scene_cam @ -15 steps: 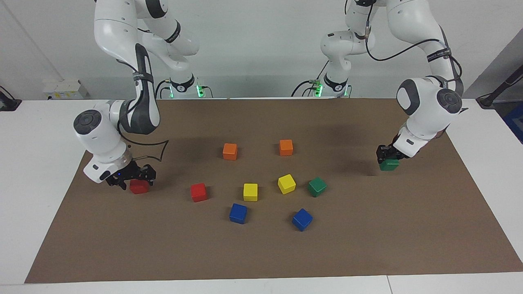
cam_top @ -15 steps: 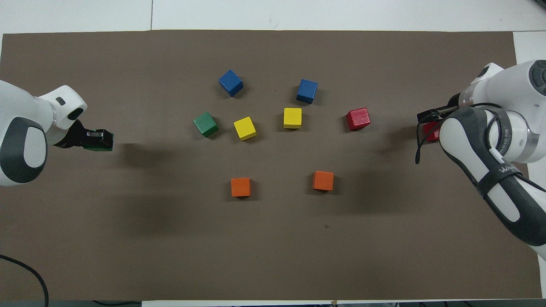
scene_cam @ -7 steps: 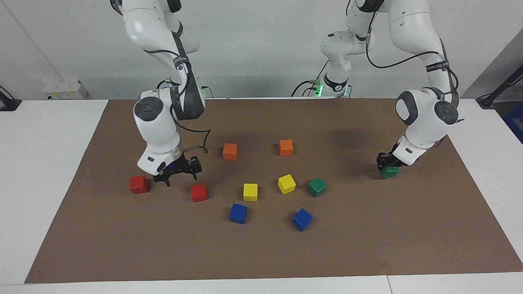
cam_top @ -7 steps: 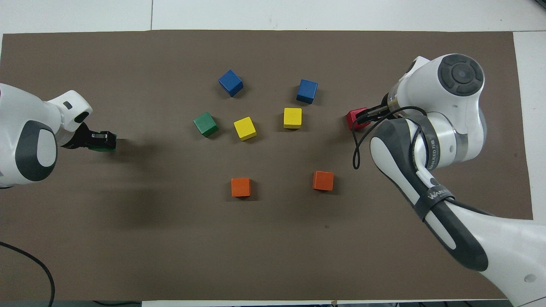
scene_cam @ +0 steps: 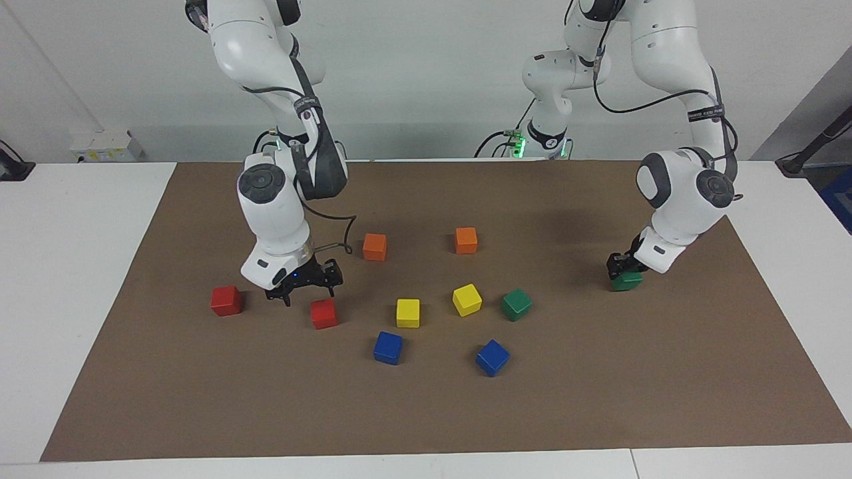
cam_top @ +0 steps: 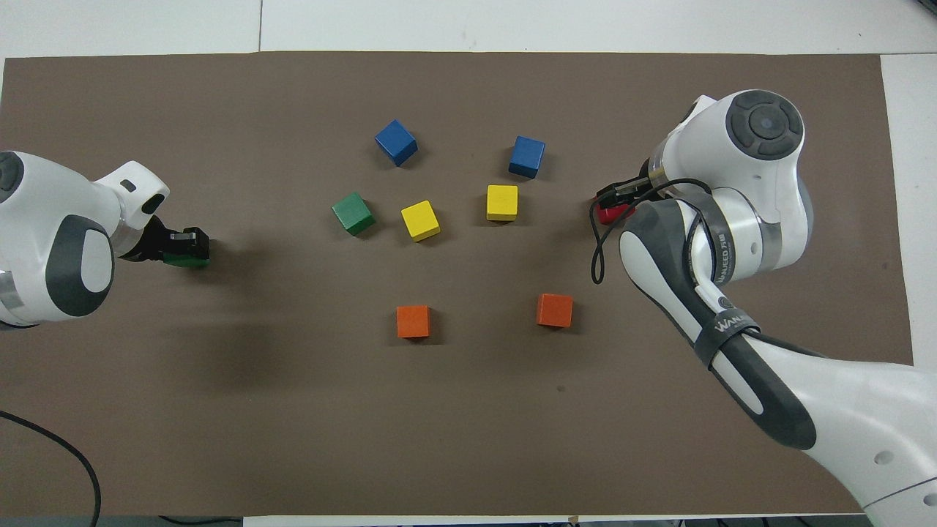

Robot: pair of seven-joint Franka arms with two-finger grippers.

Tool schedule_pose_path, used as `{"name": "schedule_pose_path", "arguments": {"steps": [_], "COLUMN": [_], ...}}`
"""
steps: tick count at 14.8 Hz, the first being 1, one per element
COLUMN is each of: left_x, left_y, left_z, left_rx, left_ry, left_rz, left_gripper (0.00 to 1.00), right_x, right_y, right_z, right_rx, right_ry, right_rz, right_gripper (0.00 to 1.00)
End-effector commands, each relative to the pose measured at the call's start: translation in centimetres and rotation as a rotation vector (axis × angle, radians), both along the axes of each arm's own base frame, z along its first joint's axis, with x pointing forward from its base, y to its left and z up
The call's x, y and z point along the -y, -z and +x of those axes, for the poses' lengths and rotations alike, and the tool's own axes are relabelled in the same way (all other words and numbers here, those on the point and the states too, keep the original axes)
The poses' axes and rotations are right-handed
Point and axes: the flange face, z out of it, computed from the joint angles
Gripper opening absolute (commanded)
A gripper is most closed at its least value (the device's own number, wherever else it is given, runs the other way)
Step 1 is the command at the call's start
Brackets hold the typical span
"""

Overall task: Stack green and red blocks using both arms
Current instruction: 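Set the green cube down with the left gripper while the right gripper grasps red, then grasp the other green cube with the left gripper while the right gripper carries red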

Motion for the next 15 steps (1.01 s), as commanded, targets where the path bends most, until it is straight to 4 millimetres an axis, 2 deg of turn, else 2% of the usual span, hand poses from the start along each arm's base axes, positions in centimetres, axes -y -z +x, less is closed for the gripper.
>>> {"name": "schedule_pose_path", "arguments": {"steps": [1,3,4,5,7,10,11,12,14,15], "left_x": [0.2,0.2,0.2,0.2,0.4,0.9,3.0,6.0,11.0,13.7], "left_y": [0.8,1.4,1.4,1.2,0.5,-2.7,-4.5,-5.8,-6.3,-6.0], "left_z": [-0.4,-0.8,-0.8,-0.7,-0.2,1.3,2.5,3.2,3.9,3.9], "left_rx": [0.02,0.03,0.032,0.035,0.052,0.06,0.057,0.067,0.074,0.067], "left_ry": [-0.019,-0.019,-0.019,-0.021,-0.064,-0.089,-0.146,-0.214,-0.357,-0.37], "left_rz": [0.008,0.009,0.009,0.009,0.01,0.009,0.008,0.009,0.008,0.007], "left_gripper": [0.19,0.51,0.92,1.0,1.0,1.0,1.0,1.0,1.0,1.0], "right_x": [-0.3,-1.5,-1.7,-1.8,-1.8,-1.6,-1.5,-1.3,-1.5,-1.5], "right_y": [0.9,1.6,1.9,2.2,2.7,3.6,3.8,4.2,5.3,5.7], "right_z": [1.7,1.9,2.0,2.0,2.1,1.9,1.9,1.9,1.5,1.3], "right_rx": [0.004,-0.001,-0.003,-0.006,-0.006,-0.006,-0.011,-0.017,-0.038,-0.05], "right_ry": [0.035,0.048,0.051,0.052,0.053,0.055,0.056,0.061,0.058,0.064], "right_rz": [0.006,0.008,0.009,0.01,0.009,0.011,0.011,0.01,0.005,0.002], "right_gripper": [0.99,0.99,0.99,0.99,0.99,0.99,0.99,0.99,0.99,0.99]}}
